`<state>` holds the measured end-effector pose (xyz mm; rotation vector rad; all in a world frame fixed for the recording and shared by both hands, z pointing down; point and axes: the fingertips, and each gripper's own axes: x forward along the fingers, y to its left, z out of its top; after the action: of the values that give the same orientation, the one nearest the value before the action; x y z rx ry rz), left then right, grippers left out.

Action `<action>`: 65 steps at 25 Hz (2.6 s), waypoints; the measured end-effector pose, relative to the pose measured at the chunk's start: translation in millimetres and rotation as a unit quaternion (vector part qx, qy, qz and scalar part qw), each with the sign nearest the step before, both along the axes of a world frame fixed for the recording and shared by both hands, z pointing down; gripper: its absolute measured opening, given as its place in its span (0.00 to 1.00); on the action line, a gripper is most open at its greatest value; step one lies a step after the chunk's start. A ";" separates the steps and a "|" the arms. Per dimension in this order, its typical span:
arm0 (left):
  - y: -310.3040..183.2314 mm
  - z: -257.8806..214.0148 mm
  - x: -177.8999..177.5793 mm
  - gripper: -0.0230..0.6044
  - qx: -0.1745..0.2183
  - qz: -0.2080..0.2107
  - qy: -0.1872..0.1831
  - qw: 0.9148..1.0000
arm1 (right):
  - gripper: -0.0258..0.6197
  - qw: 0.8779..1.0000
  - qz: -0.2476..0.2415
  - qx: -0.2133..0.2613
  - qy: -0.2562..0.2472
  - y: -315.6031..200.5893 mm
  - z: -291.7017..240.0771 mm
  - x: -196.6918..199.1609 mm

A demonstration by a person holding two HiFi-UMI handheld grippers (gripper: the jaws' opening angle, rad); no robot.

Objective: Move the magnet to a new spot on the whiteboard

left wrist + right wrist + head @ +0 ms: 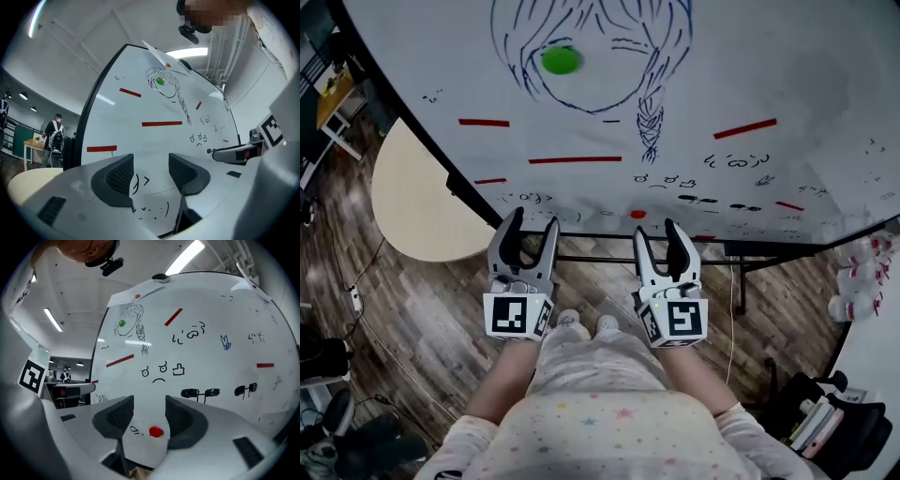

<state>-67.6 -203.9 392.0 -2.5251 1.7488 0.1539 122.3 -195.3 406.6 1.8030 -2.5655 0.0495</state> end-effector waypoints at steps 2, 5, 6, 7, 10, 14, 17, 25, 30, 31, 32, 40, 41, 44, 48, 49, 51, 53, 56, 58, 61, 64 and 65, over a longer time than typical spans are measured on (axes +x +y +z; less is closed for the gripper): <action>-4.7 -0.5 -2.9 0.38 0.000 0.006 -0.004 1.000 | 0.36 1.000 0.010 -0.004 -0.001 -4.0 2.6 -1.4; -9.1 5.2 -6.3 0.38 -0.008 0.014 -0.004 1.000 | 0.35 1.000 0.024 -0.010 0.001 -8.8 8.5 -3.1; -10.0 7.6 -7.4 0.38 -0.010 0.015 -0.003 1.000 | 0.35 1.000 0.028 -0.011 0.002 -10.4 10.8 -3.3; -10.7 10.1 -8.5 0.38 -0.011 0.016 -0.002 1.000 | 0.35 0.999 0.031 -0.012 0.003 -12.0 13.5 -3.6; -12.9 18.7 -11.8 0.38 -0.013 0.017 0.002 1.000 | 0.34 0.999 0.034 -0.021 0.002 -18.0 26.2 -4.4; -15.8 30.3 -16.9 0.38 -0.024 0.018 0.004 1.000 | 0.31 0.998 0.041 -0.044 0.003 -27.0 48.9 -4.4; -18.1 36.3 -22.6 0.38 -0.029 0.017 0.003 0.999 | 0.31 0.997 0.049 -0.062 0.012 -32.4 65.0 -7.1; -20.3 49.8 -22.4 0.38 -0.035 0.022 -0.020 0.999 | 0.29 0.993 0.074 -0.087 0.032 -45.5 90.5 -7.6; -22.4 55.9 -26.9 0.38 -0.044 0.019 -0.016 0.999 | 0.24 0.992 0.089 -0.087 0.036 -47.0 92.1 -4.3; -22.8 56.2 -27.7 0.38 -0.044 0.018 -0.015 0.999 | 0.24 0.992 0.089 -0.087 0.037 -47.2 91.8 -4.4; -22.9 56.4 -28.3 0.38 -0.044 0.017 -0.015 0.999 | 0.24 0.992 0.088 -0.086 0.038 -47.4 91.7 -4.7; -17.6 54.7 -32.4 0.38 -0.043 0.010 -0.014 0.999 | 0.23 0.992 0.085 -0.090 0.038 -47.0 92.1 -4.4; -17.0 54.2 -33.3 0.38 -0.043 0.008 -0.013 0.999 | 0.23 0.992 0.084 -0.090 0.038 -47.0 92.1 -4.4; -15.0 52.9 -34.9 0.38 -0.041 0.005 -0.011 0.999 | 0.23 0.992 0.083 -0.089 0.038 -46.5 92.4 -4.1; -11.9 52.1 -34.6 0.38 -0.042 0.004 -0.011 0.999 | 0.23 0.992 0.083 -0.088 0.041 -45.8 92.3 -2.2; -11.0 51.8 -34.6 0.38 -0.041 0.004 -0.011 0.999 | 0.23 0.992 0.083 -0.087 0.041 -45.6 91.6 -1.8; -9.1 50.8 -34.9 0.38 -0.040 0.003 -0.011 0.999 | 0.22 0.992 0.081 -0.084 0.042 -43.8 90.1 -1.5; -7.4 49.5 -35.8 0.38 -0.038 0.002 -0.012 0.999 | 0.18 0.992 0.079 -0.082 0.045 -39.8 90.5 -1.6; -6.1 48.1 -37.1 0.38 -0.037 0.000 -0.013 0.999 | 0.13 0.992 0.078 -0.085 0.045 -35.6 93.6 -1.2; -5.1 47.4 -36.6 0.38 -0.036 0.001 -0.014 0.999 | 0.13 0.992 0.078 -0.086 0.044 -36.0 94.6 -0.9; -2.6 46.8 -34.1 0.38 -0.036 0.003 -0.016 0.999 | 0.13 0.993 0.074 -0.085 0.045 -36.7 95.5 -2.3; -0.7 45.9 -31.4 0.38 -0.036 0.006 -0.018 0.999 | 0.13 0.993 0.074 -0.085 0.046 -36.8 95.6 -2.5; -0.1 45.3 -31.1 0.38 -0.035 0.006 -0.019 0.999 | 0.13 0.993 0.074 -0.084 0.045 -36.9 95.1 -2.3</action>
<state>-98.7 -204.0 437.3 -2.5695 1.7555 0.0452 120.0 -232.2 501.7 1.8818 -2.2876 0.1749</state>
